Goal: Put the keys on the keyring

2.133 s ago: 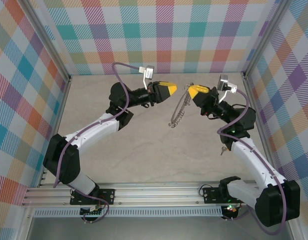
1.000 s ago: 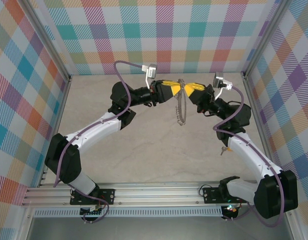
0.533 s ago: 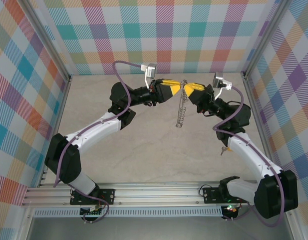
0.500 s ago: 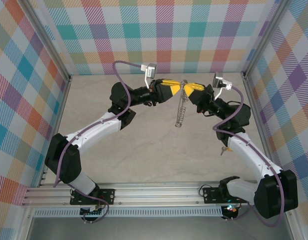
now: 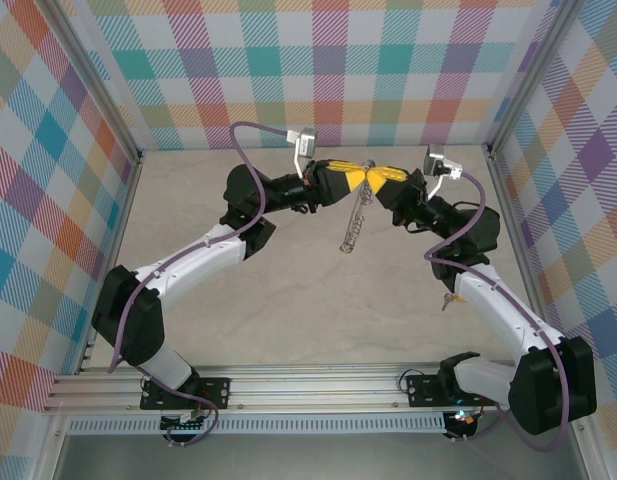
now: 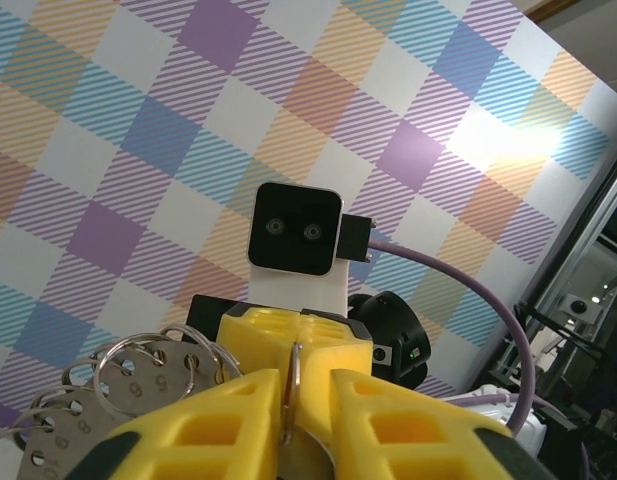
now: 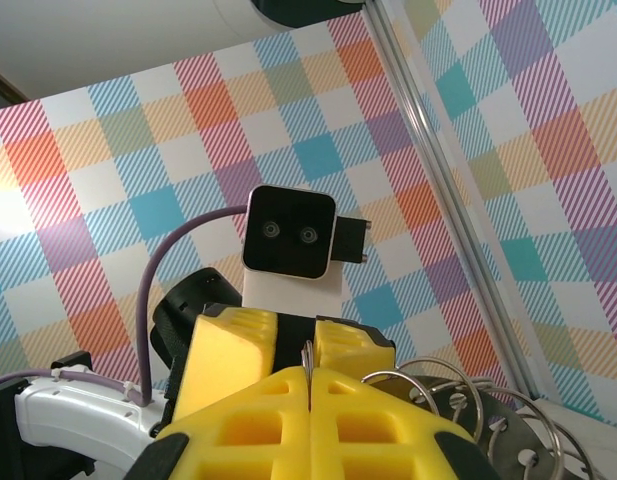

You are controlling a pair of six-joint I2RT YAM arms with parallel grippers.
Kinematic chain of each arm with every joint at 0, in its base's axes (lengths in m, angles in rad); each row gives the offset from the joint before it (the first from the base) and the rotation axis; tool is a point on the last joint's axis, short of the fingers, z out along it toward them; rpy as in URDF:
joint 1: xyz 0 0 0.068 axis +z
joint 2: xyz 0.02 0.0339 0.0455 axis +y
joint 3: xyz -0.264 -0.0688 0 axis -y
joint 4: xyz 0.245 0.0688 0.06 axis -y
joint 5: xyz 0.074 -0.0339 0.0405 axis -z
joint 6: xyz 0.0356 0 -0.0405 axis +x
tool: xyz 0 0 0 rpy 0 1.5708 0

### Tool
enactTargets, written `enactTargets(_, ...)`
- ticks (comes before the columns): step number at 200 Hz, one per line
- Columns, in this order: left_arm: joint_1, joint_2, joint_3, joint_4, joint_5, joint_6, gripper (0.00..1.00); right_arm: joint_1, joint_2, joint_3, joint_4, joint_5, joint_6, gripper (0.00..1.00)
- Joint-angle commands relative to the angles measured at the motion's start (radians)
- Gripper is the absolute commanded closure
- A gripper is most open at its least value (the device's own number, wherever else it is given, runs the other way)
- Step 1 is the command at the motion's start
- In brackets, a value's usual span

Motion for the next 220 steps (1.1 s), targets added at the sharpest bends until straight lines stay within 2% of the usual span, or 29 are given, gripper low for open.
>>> enactTargets(1, -0.017, 0.0, 0.028, 0.042, 0.006, 0.021, 0.86, 0.008, -0.007, 0.036, 0.048, 0.005, 0.006, 1.0)
enactTargets(28, -0.016, -0.002, 0.029, 0.026, 0.006, 0.037, 1.0, 0.008, -0.007, 0.035, 0.041, 0.005, 0.007, 1.0)
enactTargets(45, -0.017, -0.007, 0.031, -0.004, 0.013, 0.072, 1.0, 0.005, -0.017, 0.041, -0.006, 0.01, -0.003, 1.0)
enactTargets(49, -0.016, -0.011, 0.034, -0.017, 0.016, 0.085, 1.0, 0.004, -0.024, 0.043, -0.027, 0.016, -0.009, 0.93)
enactTargets(55, -0.016, -0.017, 0.036, -0.042, 0.021, 0.111, 1.0, 0.0, -0.038, 0.044, -0.063, 0.027, -0.022, 0.78)
enactTargets(59, -0.016, -0.022, 0.037, -0.063, 0.025, 0.131, 1.0, -0.003, -0.049, 0.045, -0.093, 0.033, -0.031, 0.73)
enactTargets(88, -0.015, -0.073, 0.063, -0.254, 0.06, 0.32, 1.0, -0.038, -0.163, 0.068, -0.373, 0.073, -0.128, 0.58)
enactTargets(116, -0.015, -0.115, 0.107, -0.434, 0.096, 0.487, 1.0, -0.068, -0.267, 0.094, -0.638, 0.121, -0.203, 0.56)
enactTargets(134, -0.013, -0.131, 0.136, -0.518, 0.114, 0.563, 1.0, -0.075, -0.299, 0.098, -0.716, 0.138, -0.223, 0.57)
enactTargets(172, -0.009, -0.149, 0.193, -0.655, 0.141, 0.665, 1.0, -0.077, -0.301, 0.094, -0.751, 0.097, -0.203, 0.61)
enactTargets(220, -0.005, -0.133, 0.242, -0.76, 0.167, 0.726, 1.0, -0.077, -0.282, 0.108, -0.711, -0.043, -0.146, 0.64)
